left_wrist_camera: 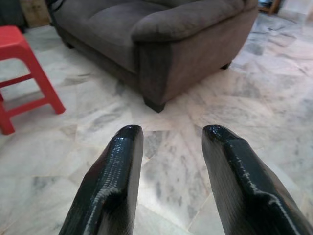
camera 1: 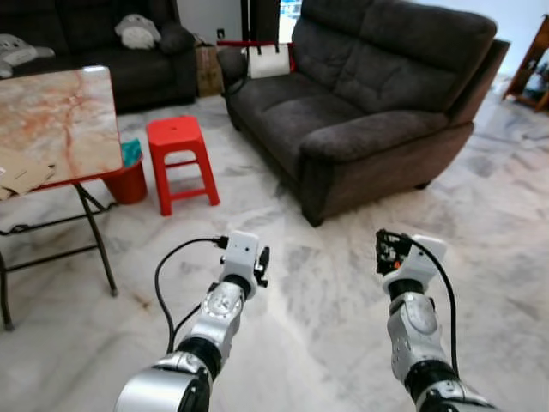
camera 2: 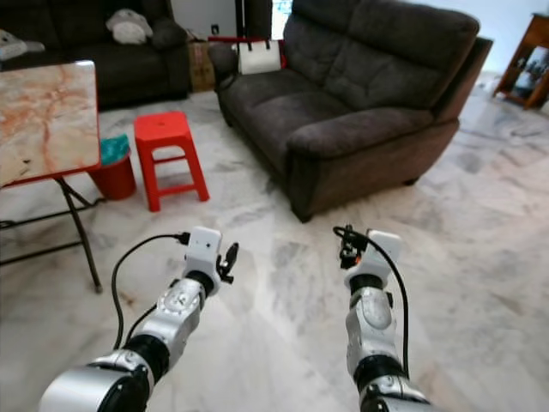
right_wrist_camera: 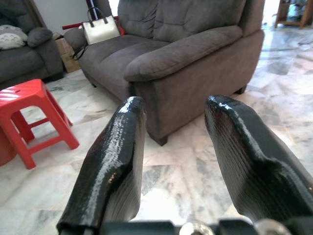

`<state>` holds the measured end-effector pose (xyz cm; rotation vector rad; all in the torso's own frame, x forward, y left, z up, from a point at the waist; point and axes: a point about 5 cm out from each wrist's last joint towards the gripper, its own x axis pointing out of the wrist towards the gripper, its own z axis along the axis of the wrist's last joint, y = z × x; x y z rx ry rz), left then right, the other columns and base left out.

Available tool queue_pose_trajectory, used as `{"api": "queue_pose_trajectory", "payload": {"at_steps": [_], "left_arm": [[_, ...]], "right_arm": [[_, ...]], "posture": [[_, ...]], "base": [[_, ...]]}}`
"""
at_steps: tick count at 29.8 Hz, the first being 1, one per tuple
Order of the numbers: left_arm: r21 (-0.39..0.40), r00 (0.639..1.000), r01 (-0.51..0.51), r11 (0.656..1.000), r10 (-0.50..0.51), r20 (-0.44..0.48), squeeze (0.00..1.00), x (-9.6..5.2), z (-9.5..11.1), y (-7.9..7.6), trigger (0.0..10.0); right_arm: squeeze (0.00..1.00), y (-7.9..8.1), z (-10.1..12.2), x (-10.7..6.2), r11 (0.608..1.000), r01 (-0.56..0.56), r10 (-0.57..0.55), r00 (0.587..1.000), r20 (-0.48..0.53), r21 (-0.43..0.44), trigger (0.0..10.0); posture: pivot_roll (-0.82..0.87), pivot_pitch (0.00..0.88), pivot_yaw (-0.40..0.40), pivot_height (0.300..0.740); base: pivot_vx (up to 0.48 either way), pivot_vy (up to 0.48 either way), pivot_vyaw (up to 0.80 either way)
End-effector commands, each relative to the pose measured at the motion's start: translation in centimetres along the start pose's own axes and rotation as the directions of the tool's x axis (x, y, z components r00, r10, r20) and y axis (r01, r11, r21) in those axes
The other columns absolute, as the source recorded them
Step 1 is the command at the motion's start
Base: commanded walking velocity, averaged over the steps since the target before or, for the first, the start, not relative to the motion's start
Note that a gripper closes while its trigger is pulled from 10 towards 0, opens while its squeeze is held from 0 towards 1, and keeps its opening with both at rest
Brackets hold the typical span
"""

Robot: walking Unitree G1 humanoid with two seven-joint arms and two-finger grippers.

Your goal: Picking trash to rubbish bin

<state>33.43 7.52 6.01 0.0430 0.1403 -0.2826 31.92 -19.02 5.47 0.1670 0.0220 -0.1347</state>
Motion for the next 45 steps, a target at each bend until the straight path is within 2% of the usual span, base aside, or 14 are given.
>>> {"api": "queue_pose_trajectory", "payload": {"at_steps": [1,6,9,18,31,45], "left_arm": [[-0.001,1.000,0.000,1.000,0.000,0.004,0.00,0.01,0.05,-0.08,10.0],[0.001,1.000,0.006,1.000,-0.006,0.001,0.00,0.04,0.05,-0.22,10.0],[-0.001,1.000,-0.022,1.000,0.022,-0.020,0.00,0.00,-0.19,0.17,10.0],[-0.008,1.000,-0.021,1.000,0.021,-0.016,0.00,0.02,-0.12,0.10,10.0],[0.000,0.999,-0.029,1.000,0.029,-0.014,0.00,0.07,0.00,0.25,10.0],[0.038,1.000,-0.028,0.999,0.028,0.003,0.00,0.24,0.47,0.59,10.0]], "right_arm": [[0.00,-0.27,-0.04,0.00,1.000,0.010,-0.010,1.000,-0.010,0.008,10.0],[0.00,-0.22,-0.04,-0.03,1.000,-0.002,0.002,1.000,-0.009,-0.010,10.0],[0.00,-0.23,-0.05,-0.04,1.000,-0.006,0.006,1.000,-0.009,-0.006,10.0],[0.00,-0.07,-0.15,-0.07,1.000,-0.021,0.021,1.000,-0.015,-0.013,10.0],[0.00,0.22,-0.12,-0.01,0.999,-0.038,0.038,0.999,-0.015,-0.010,10.0],[0.00,0.52,-0.27,-0.03,0.999,-0.044,0.043,0.999,-0.023,-0.005,10.0]], "posture": [[0.03,0.045,-0.034,0.740],[0.03,0.046,-0.037,0.740],[0.03,0.049,-0.040,0.740],[0.03,0.049,-0.042,0.740],[0.04,0.049,-0.040,0.740],[0.05,0.052,-0.034,0.740]], "base": [[0.000,0.000,0.00],[0.000,0.000,0.42],[0.284,0.000,0.78],[0.309,0.000,0.19],[0.310,0.000,0.76],[0.309,0.000,0.06]]}}
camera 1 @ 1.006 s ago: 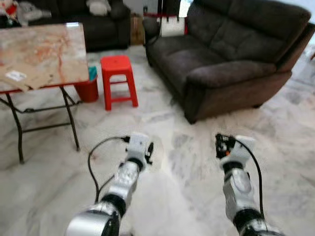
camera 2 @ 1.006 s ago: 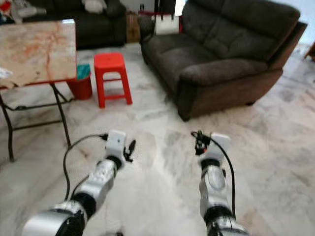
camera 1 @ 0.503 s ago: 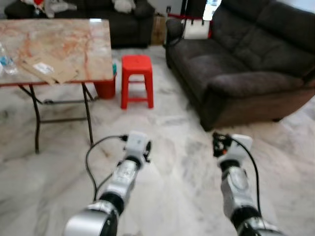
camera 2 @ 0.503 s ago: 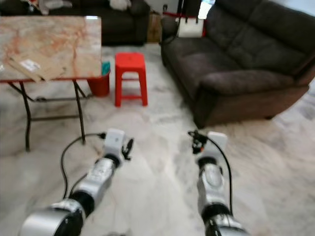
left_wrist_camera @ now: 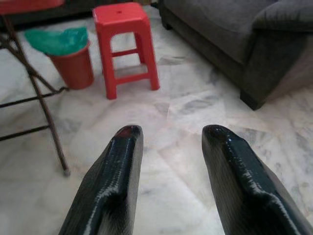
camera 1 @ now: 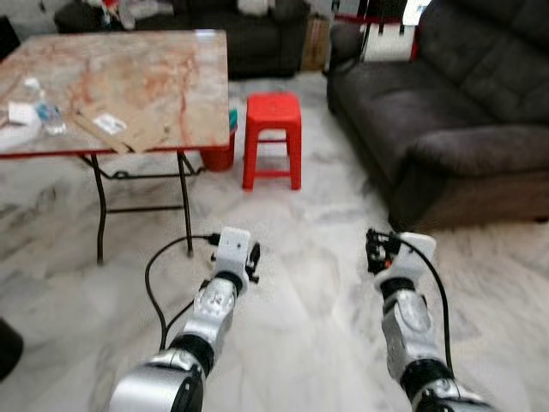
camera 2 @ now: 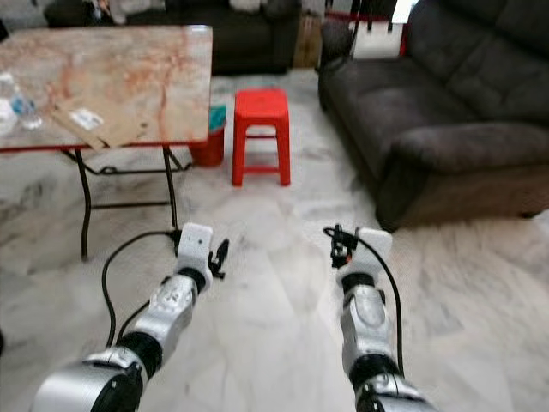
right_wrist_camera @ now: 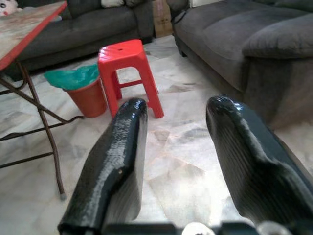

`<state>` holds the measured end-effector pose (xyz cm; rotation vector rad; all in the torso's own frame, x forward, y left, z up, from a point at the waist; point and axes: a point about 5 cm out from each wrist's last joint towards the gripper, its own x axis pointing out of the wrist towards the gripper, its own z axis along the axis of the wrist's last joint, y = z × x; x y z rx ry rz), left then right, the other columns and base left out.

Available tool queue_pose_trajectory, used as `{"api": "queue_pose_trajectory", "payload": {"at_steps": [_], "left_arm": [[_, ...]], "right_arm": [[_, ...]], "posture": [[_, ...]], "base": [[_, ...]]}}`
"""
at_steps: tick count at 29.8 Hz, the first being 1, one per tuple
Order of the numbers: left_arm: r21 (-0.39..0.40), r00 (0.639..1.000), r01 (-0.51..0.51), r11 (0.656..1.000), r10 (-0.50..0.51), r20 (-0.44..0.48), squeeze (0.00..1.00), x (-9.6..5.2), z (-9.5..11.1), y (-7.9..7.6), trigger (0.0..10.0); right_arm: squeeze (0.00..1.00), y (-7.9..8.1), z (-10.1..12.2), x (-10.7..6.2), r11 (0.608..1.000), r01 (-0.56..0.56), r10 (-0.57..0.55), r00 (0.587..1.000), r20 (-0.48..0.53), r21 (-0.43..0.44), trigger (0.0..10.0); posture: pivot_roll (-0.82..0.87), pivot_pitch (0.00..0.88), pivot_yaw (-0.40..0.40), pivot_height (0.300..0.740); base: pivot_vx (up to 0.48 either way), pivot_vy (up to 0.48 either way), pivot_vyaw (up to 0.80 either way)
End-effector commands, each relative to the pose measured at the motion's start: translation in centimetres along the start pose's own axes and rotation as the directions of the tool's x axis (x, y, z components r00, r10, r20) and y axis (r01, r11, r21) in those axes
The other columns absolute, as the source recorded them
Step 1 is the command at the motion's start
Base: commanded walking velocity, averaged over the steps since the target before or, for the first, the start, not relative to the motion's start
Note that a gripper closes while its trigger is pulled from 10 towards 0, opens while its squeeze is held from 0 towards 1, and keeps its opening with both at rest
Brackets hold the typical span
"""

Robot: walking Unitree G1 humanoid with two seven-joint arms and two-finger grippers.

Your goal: Picking trash to rubbish bin

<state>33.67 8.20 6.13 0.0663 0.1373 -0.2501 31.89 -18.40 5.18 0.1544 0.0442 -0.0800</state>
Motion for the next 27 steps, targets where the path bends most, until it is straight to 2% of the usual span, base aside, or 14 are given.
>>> {"api": "queue_pose_trajectory", "payload": {"at_steps": [1,7,27], "left_arm": [[0.018,1.000,0.006,1.000,-0.006,0.005,0.00,0.24,0.40,-0.12,10.0],[0.038,1.000,0.016,0.999,-0.016,0.014,0.00,0.27,0.54,-0.17,10.0],[0.051,1.000,0.009,0.999,-0.010,0.021,0.00,0.36,0.77,0.04,10.0]], "right_arm": [[0.00,-0.04,0.11,0.08,1.000,0.009,-0.009,1.000,0.003,0.010,10.0],[0.00,0.16,0.09,0.07,1.000,0.006,-0.006,1.000,0.005,0.011,10.0],[0.00,0.31,0.13,0.13,1.000,0.000,0.000,1.000,0.007,0.014,10.0]], "posture": [[0.05,0.052,-0.034,0.740],[0.05,0.055,-0.028,0.740],[0.06,0.046,-0.030,0.740]], "base": [[0.311,0.000,0.42],[0.310,0.000,0.14],[0.310,0.000,0.76]]}}
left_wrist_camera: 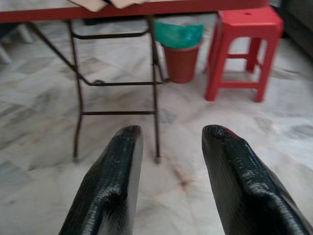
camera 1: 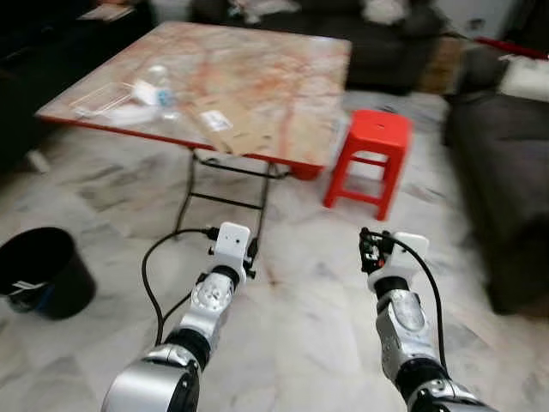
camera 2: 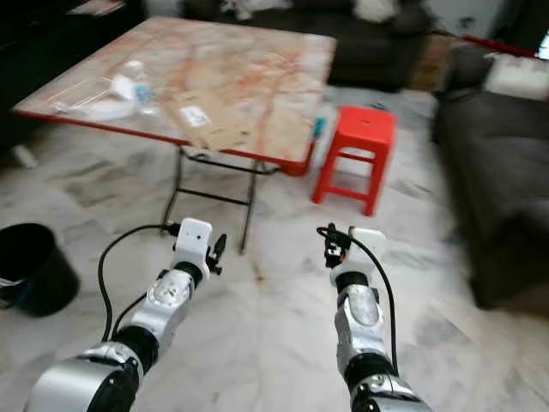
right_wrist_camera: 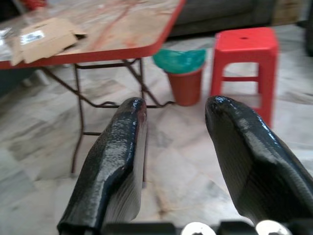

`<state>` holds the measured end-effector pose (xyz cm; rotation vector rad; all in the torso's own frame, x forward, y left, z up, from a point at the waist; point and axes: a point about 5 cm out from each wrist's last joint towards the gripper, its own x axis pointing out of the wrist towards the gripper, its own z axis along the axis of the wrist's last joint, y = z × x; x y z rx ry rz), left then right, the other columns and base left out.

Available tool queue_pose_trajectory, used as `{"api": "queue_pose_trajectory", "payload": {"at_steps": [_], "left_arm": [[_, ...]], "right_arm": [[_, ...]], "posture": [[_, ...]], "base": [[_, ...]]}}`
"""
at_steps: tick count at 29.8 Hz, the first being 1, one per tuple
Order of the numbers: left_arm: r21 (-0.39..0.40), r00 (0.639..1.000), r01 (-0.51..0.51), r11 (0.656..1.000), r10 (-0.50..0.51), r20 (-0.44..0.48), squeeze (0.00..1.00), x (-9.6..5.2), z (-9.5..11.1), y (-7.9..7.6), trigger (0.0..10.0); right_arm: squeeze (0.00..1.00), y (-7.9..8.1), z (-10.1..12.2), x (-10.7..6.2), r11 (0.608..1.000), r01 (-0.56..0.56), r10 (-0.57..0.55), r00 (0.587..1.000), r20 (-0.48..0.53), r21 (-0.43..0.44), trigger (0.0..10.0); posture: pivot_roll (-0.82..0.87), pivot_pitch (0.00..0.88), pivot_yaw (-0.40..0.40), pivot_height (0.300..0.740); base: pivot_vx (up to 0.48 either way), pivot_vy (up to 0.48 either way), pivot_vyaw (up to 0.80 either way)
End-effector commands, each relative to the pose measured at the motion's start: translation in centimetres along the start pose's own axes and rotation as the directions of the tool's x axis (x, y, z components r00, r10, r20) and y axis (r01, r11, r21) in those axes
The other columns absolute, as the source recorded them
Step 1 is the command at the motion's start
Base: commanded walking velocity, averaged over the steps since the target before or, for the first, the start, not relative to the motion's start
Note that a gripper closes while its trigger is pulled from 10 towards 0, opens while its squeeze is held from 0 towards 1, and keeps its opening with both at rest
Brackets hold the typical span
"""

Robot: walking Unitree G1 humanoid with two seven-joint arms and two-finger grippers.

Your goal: Picking trash to rubbish bin

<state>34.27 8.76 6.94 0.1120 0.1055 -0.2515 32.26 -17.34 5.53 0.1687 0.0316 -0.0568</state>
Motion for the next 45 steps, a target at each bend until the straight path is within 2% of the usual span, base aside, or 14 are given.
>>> {"api": "queue_pose_trajectory", "payload": {"at_steps": [1,30,39,42,43,45], "left_arm": [[0.001,1.000,0.012,1.000,-0.012,-0.004,0.00,0.0,0.0,-0.7,10.0],[0.017,0.999,0.030,0.999,-0.030,0.016,0.00,0.1,0.3,-0.7,10.0],[0.029,0.999,0.029,0.999,-0.030,0.041,0.00,0.3,0.8,-0.6,10.0],[0.039,0.993,0.015,0.999,-0.019,0.113,0.00,0.6,2.1,-0.4,10.0],[0.028,0.987,0.006,1.000,-0.010,0.159,0.00,0.8,3.0,-0.2,10.0],[0.026,0.985,0.004,1.000,-0.009,0.171,0.00,0.8,3.2,-0.1,10.0]], "right_arm": [[0.00,-0.8,-0.1,-0.2,1.000,0.024,-0.024,1.000,-0.004,-0.002,10.0],[0.00,-0.7,-0.4,-0.3,0.999,0.027,-0.027,1.000,-0.009,0.030,10.0],[0.00,-0.5,0.1,-0.4,1.000,0.015,-0.016,0.999,0.037,0.022,10.0],[0.00,-0.2,1.2,0.0,0.999,-0.009,0.013,0.995,0.094,-0.048,10.0],[0.00,0.1,2.3,0.5,0.998,-0.026,0.034,0.990,0.138,-0.060,10.0],[0.00,0.2,2.7,0.6,0.997,-0.034,0.044,0.987,0.152,-0.069,10.0]], "posture": [[0.06,0.046,-0.030,0.740],[0.07,0.000,-0.028,0.740],[0.07,0.000,-0.026,0.740],[0.07,0.022,-0.020,0.740],[0.05,0.026,-0.017,0.740],[0.05,0.026,-0.017,0.740]], "base": [[0.311,0.000,0.67],[0.315,0.000,0.00],[0.330,0.000,0.00],[0.329,0.000,0.00],[0.330,0.000,0.00],[0.326,0.000,0.00]]}}
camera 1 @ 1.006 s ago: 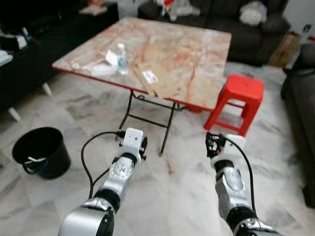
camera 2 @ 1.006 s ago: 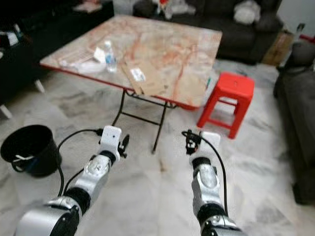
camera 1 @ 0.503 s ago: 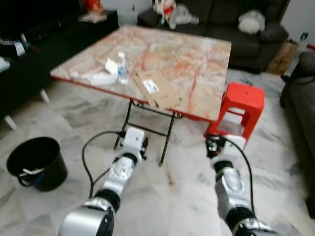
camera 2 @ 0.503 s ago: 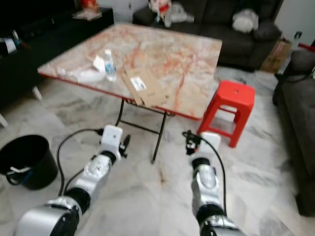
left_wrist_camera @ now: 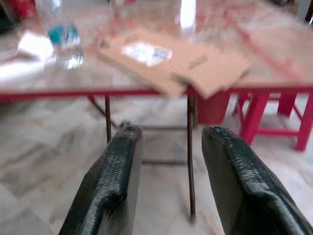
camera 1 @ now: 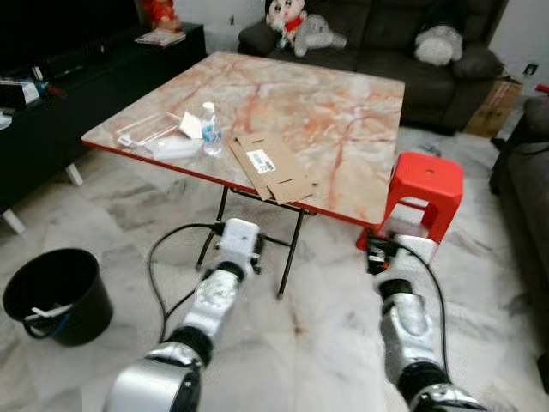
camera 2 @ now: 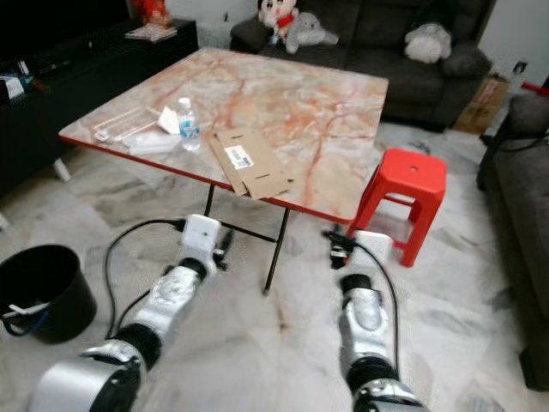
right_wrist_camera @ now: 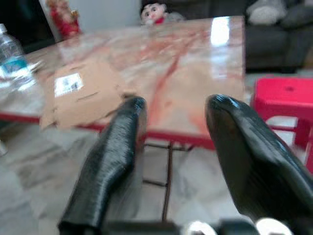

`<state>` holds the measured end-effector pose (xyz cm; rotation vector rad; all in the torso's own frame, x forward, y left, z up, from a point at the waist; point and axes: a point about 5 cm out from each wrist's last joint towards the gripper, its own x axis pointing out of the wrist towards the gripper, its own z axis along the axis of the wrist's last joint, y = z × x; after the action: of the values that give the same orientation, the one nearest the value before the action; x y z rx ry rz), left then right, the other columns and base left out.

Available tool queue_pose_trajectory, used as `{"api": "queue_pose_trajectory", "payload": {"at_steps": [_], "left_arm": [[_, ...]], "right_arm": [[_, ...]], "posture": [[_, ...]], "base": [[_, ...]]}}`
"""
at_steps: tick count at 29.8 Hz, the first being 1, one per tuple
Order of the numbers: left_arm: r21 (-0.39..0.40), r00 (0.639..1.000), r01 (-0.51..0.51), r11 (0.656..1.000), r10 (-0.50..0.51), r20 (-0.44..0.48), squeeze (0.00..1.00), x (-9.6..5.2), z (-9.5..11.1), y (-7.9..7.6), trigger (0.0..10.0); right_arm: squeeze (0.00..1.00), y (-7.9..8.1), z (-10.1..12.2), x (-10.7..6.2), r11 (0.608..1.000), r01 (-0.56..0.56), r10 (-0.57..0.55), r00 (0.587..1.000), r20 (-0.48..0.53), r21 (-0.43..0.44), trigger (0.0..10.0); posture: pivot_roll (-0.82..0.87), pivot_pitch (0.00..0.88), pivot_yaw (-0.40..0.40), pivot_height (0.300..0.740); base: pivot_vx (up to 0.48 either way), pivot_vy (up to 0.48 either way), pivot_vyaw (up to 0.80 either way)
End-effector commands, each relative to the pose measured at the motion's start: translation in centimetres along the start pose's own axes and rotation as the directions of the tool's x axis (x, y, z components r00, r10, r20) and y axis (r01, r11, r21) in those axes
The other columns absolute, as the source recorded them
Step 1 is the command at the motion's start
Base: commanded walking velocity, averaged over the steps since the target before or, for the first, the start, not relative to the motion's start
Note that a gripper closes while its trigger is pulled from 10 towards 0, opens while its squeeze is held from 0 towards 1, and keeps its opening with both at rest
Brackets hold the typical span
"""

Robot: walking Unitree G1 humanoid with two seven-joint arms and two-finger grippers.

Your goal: Picking trash to rubbish bin

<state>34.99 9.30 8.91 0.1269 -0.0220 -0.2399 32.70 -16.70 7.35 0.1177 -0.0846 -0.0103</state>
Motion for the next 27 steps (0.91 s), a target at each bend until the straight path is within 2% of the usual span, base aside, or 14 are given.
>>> {"api": "queue_pose_trajectory", "payload": {"at_steps": [1,2,6,7,9,12,16,20,27], "left_arm": [[-0.012,0.997,0.035,0.999,-0.034,0.068,0.00,0.6,1.4,-1.0,10.0],[-0.022,0.996,0.041,0.999,-0.039,0.075,0.00,0.6,1.5,-0.9,10.0],[-0.023,0.993,0.069,0.997,-0.066,0.099,0.00,0.2,1.4,-0.1,10.0],[-0.023,0.993,0.069,0.997,-0.066,0.099,0.00,0.2,1.4,-0.1,10.0],[-0.001,0.992,0.086,0.996,-0.086,0.091,0.00,-0.1,1.1,0.2,10.0],[0.042,0.991,0.090,0.995,-0.094,0.093,0.00,-0.2,1.0,0.8,10.0],[0.082,0.987,0.103,0.991,-0.112,0.113,0.00,-0.1,1.5,1.0,10.0],[0.039,0.990,0.064,0.997,-0.068,0.123,0.00,0.2,1.9,1.3,10.0],[0.026,0.990,0.040,0.999,-0.043,0.133,0.00,0.4,2.2,0.9,10.0]], "right_arm": [[0.00,-0.7,1.7,0.6,0.999,-0.004,0.007,0.997,0.078,-0.040,10.0],[0.00,-0.8,2.2,0.6,0.998,-0.016,0.022,0.995,0.098,-0.059,10.0],[0.00,-3.4,3.6,0.0,0.994,0.027,-0.011,0.988,0.156,-0.105,10.0],[0.00,-3.4,3.6,0.0,0.994,0.027,-0.011,0.988,0.156,-0.105,10.0],[0.00,-4.6,3.8,-0.5,0.992,0.064,-0.045,0.985,0.165,-0.112,10.0],[0.00,-5.1,3.3,-1.4,0.987,0.057,-0.035,0.989,0.145,-0.148,10.0],[0.00,-5.2,3.3,-1.9,0.987,0.058,-0.036,0.989,0.141,-0.151,10.0],[0.00,-4.8,3.7,-1.6,0.990,0.080,-0.062,0.987,0.149,-0.120,10.0],[0.00,-3.7,3.8,-1.4,0.993,0.051,-0.035,0.989,0.143,-0.109,10.0]], "posture": [[0.05,0.029,-0.016,0.740],[0.05,0.029,-0.016,0.740],[0.05,0.044,-0.031,0.740],[0.05,0.044,-0.031,0.740],[0.05,0.046,-0.032,0.740],[0.05,0.056,-0.033,0.740],[0.05,0.058,-0.034,0.740],[0.05,0.058,-0.036,0.740],[0.06,0.062,-0.042,0.740]], "base": [[0.330,0.000,0.00],[0.326,0.000,0.00],[0.329,0.000,0.00],[0.330,0.000,0.00],[0.322,0.000,0.00],[0.326,0.000,0.00],[0.324,0.000,0.00],[0.320,0.000,0.00],[0.321,0.000,0.00]]}}
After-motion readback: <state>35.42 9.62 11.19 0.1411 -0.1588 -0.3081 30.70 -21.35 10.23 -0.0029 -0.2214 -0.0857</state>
